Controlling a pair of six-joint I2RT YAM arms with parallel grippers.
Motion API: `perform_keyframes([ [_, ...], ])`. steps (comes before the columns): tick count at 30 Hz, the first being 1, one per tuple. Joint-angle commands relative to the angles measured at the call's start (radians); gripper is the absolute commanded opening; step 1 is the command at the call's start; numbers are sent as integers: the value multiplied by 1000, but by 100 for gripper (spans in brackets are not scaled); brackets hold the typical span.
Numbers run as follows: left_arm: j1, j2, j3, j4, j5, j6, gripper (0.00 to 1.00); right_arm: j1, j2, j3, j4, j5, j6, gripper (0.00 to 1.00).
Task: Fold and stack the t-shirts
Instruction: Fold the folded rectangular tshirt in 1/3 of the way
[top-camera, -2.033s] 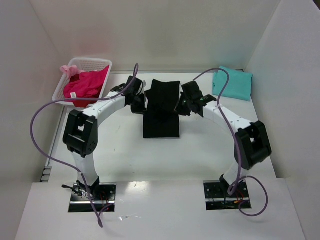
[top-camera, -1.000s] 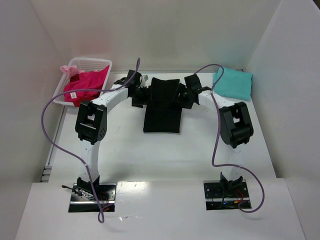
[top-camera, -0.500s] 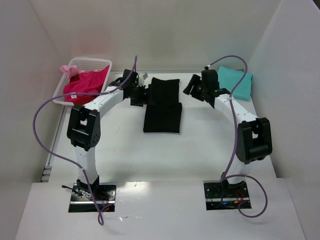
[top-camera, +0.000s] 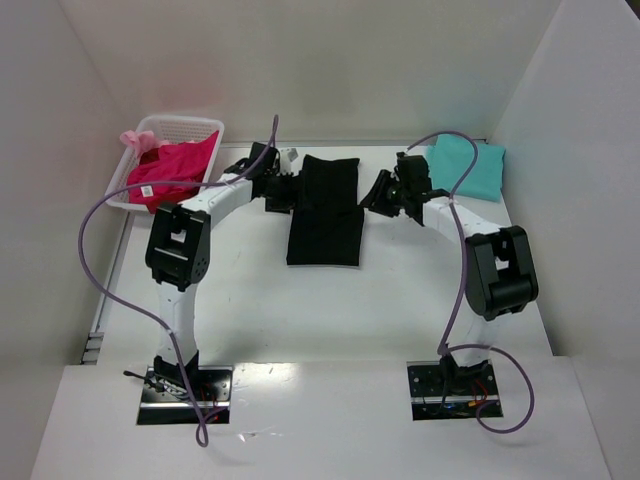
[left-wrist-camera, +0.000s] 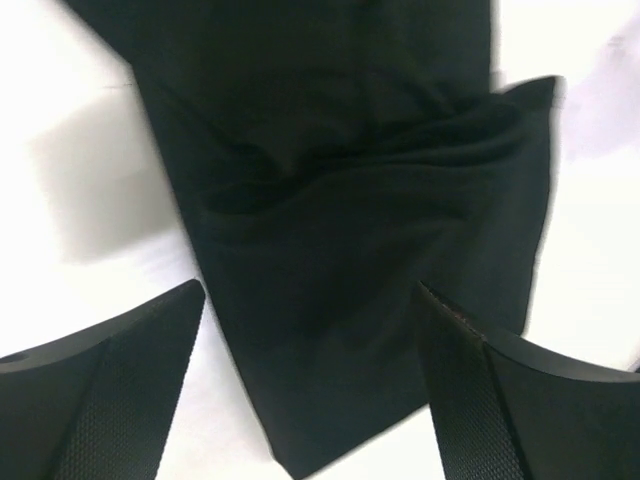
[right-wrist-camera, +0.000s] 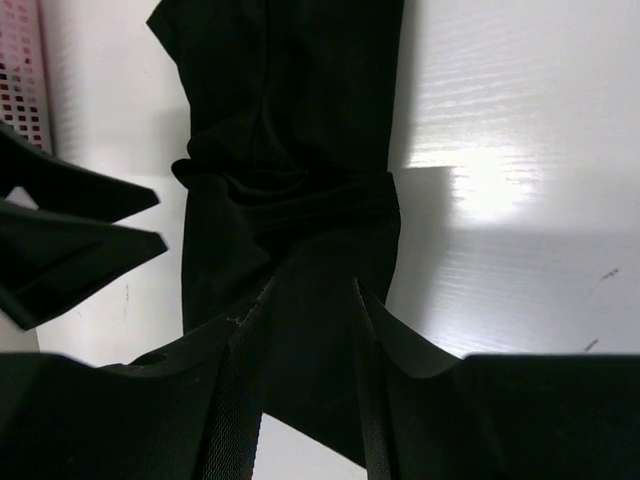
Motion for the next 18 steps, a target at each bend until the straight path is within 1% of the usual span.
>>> perform_keyframes([
  [1,29,52,40,35,3,33,91,2,29,14,90,-33,-13,42],
  [2,29,63,53,35,22,33,89,2,58,30,90,-44,-13,42],
  [5,38,92,91,46,54,33,88,2,121,67,80,-64,-13,36],
  [8,38,121,126,46,74,33,88,11,161,92,68,-73,-13,36],
  [10,38,145,138,46,89,33,88,22,181,104,59,-64,-13,32],
  [17,38,155,154,46,134,24,78,22,215,115,59,-64,-13,31],
  [18,38,155,154,46,134,24,74,22,224,115,59,-64,-13,31],
])
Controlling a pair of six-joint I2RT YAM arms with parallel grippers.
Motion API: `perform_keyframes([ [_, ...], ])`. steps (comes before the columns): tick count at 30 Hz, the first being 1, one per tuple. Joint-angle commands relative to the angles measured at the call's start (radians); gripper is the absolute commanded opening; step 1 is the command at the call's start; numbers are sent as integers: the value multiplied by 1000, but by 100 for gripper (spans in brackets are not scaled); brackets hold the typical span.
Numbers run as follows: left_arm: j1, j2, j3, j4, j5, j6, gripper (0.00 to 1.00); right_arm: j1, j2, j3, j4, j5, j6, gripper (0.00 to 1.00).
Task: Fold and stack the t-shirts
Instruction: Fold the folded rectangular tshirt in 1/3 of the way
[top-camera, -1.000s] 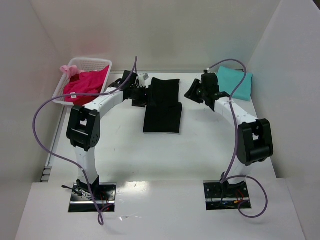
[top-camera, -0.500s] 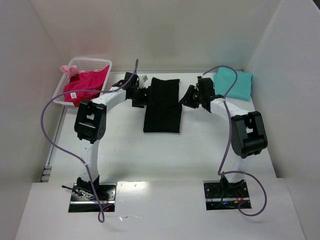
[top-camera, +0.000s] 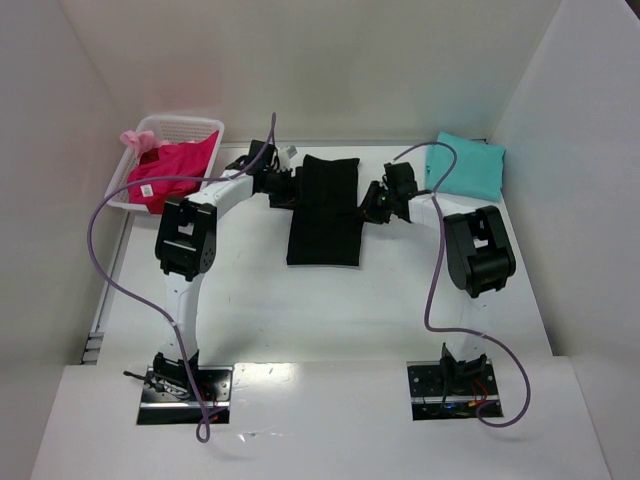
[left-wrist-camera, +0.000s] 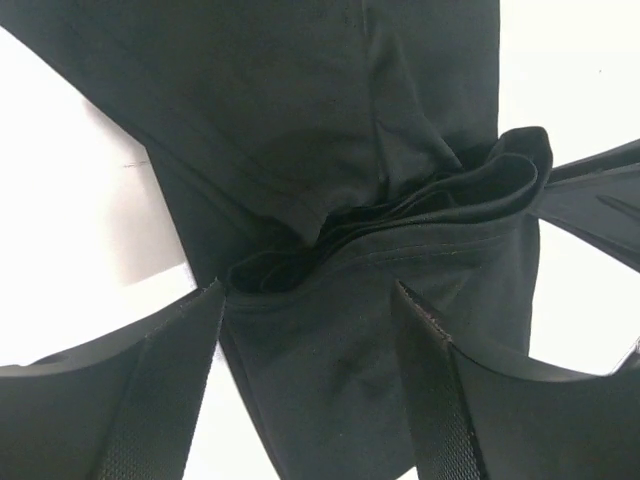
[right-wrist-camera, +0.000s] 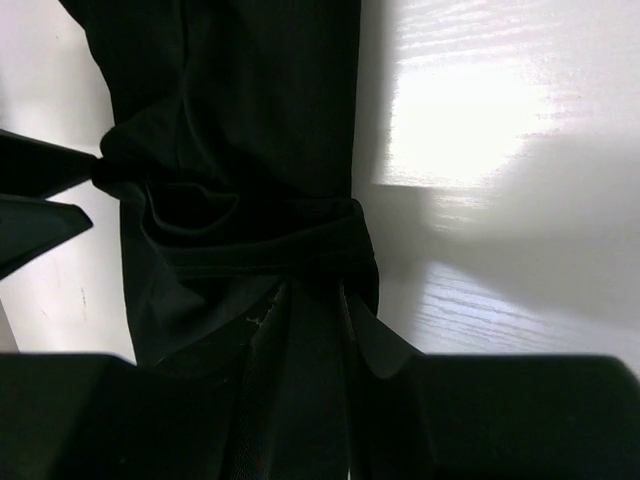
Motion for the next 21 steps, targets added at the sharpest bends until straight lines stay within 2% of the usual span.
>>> perform_keyframes([
  [1,-3,11,22,30,34,25,74,8,10,57,28,-6,-13,31],
  [11,-3,-2,-2,39,25,16,71,8,29,66,28,-15,-22,31],
  [13,-3,-2,-14,50,25,16,63,8,29,66,28,-15,-22,31],
  [16,-3,-2,-25,59,25,16,58,8,29,66,28,-15,-31,31],
  [17,-3,-2,-25,59,12,7,49,8,29,66,28,-15,-31,31],
  [19,-3,-2,-35,70,-3,-3,40,8,29,75,28,-15,-31,31],
  [21,-3,-2,-48,82,-12,-13,37,8,29,75,28,-15,-31,31],
])
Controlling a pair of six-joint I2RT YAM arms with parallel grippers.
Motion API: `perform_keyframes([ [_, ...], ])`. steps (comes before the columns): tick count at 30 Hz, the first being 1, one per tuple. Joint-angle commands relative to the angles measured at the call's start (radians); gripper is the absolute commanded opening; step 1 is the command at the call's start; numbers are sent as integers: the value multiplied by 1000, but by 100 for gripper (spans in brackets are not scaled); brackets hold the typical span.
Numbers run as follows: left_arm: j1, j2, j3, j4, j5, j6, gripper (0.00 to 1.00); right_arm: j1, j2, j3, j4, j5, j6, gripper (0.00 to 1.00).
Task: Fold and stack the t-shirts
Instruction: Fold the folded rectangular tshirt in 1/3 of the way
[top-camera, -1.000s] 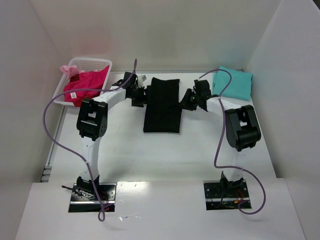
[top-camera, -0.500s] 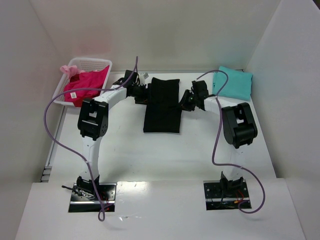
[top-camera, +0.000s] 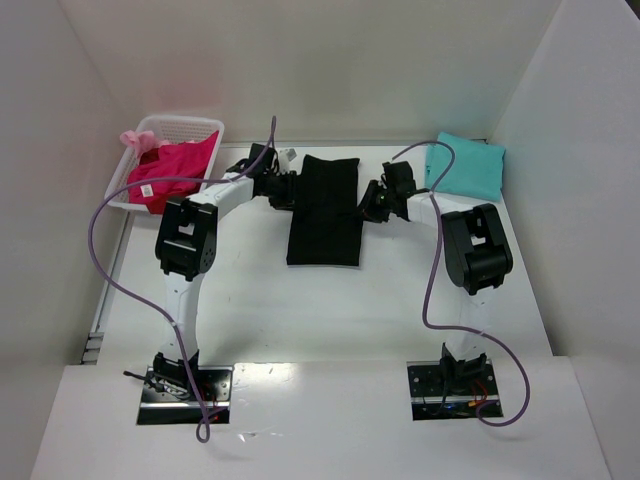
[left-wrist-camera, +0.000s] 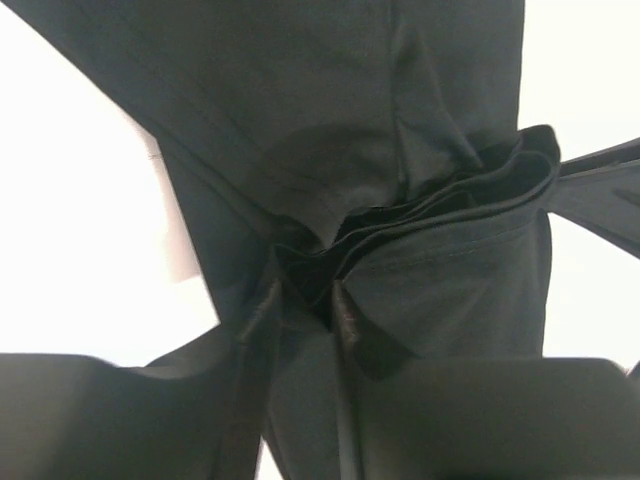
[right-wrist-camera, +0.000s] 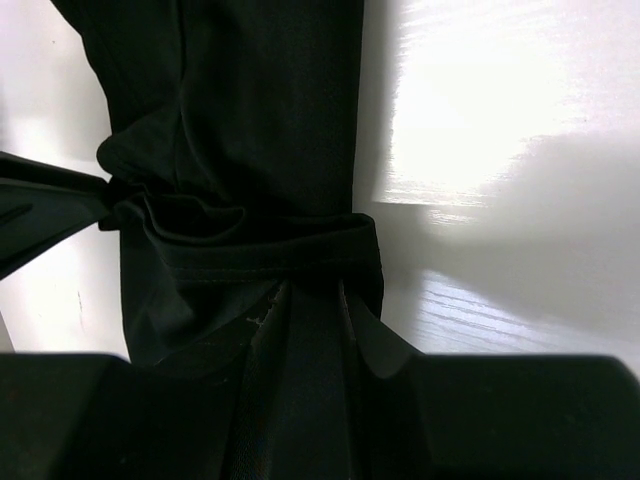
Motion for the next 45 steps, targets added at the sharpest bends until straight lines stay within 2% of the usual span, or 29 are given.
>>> perform_keyframes([
  [1,-2,-2,-16,59,-15,-5,33,8,0,48,26,-11,-23,31],
  [7,-2,-2,-25,77,-43,-34,15,8,0,48,26,-11,-23,31],
  [12,7,-20,-34,97,-98,-34,8,8,0,39,17,-11,-32,31],
  [20,16,-11,-11,85,-120,-25,5,8,0,30,17,-11,-32,31],
  [21,16,-11,-11,76,-120,-15,10,8,0,30,17,-11,-32,31],
  [22,16,-11,-11,67,-120,-3,35,8,0,30,17,-11,-32,31],
  [23,16,-34,-11,67,-120,-3,46,8,0,30,17,-11,-32,31],
  [24,25,-43,-11,67,-106,8,55,8,0,30,17,-11,-32,31],
  [26,25,-71,-22,67,-83,23,63,8,0,30,17,-11,-32,31],
  [30,34,-106,-65,58,-37,43,70,8,0,30,17,-11,-32,31],
  [32,34,-106,-80,58,8,43,70,8,0,30,17,-11,-32,31],
  [33,34,-106,-94,58,20,43,68,8,0,30,17,-11,-32,31],
  [34,34,-106,-94,67,34,43,61,8,0,30,17,-11,-32,31],
  [36,34,-106,-108,67,60,43,55,8,0,30,17,-11,-32,31],
  [45,34,-77,-108,67,84,43,55,8,0,30,17,-11,-32,31],
])
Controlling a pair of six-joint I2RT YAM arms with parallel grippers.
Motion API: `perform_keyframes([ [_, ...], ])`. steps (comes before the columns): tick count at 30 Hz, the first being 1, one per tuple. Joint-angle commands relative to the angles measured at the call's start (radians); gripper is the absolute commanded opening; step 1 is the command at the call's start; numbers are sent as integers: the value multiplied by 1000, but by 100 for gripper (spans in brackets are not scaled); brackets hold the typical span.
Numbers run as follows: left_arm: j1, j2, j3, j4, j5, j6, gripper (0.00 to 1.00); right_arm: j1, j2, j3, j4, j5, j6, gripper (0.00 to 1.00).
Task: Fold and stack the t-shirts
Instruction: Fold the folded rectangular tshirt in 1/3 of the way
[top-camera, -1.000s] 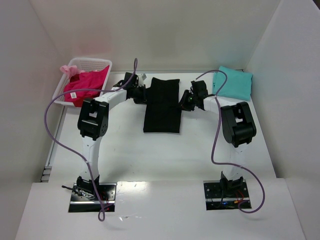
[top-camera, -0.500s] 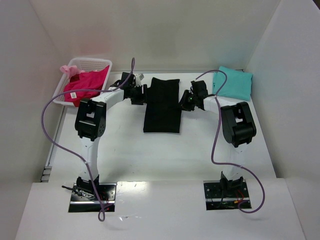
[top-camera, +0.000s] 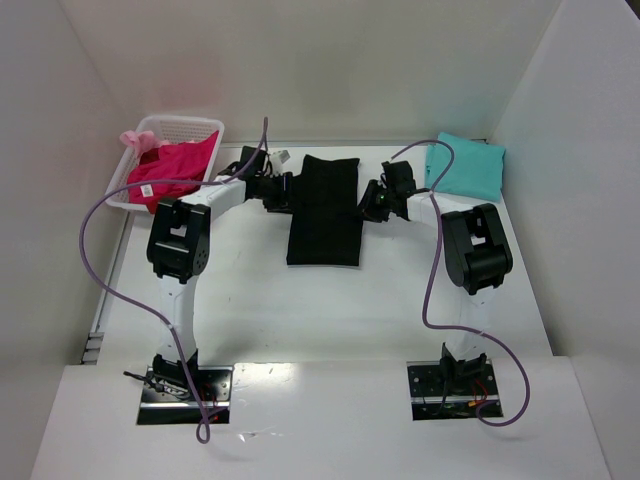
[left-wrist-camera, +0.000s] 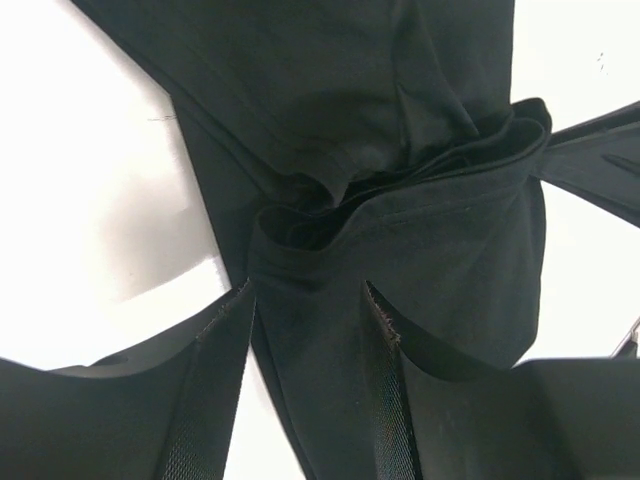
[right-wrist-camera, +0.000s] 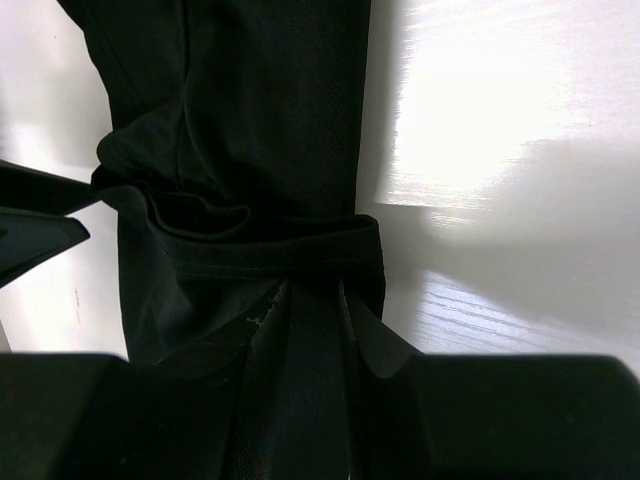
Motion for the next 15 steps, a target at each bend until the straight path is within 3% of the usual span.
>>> perform_keyframes([
  [1,3,-17,-6,19,39,33,55,8,-2,25,18,-5,-18,31],
  [8,3,33,12,30,76,33,49,8,-2,25,18,-5,-8,31],
  [15,3,42,21,30,20,33,46,8,-2,25,18,-5,-8,31],
])
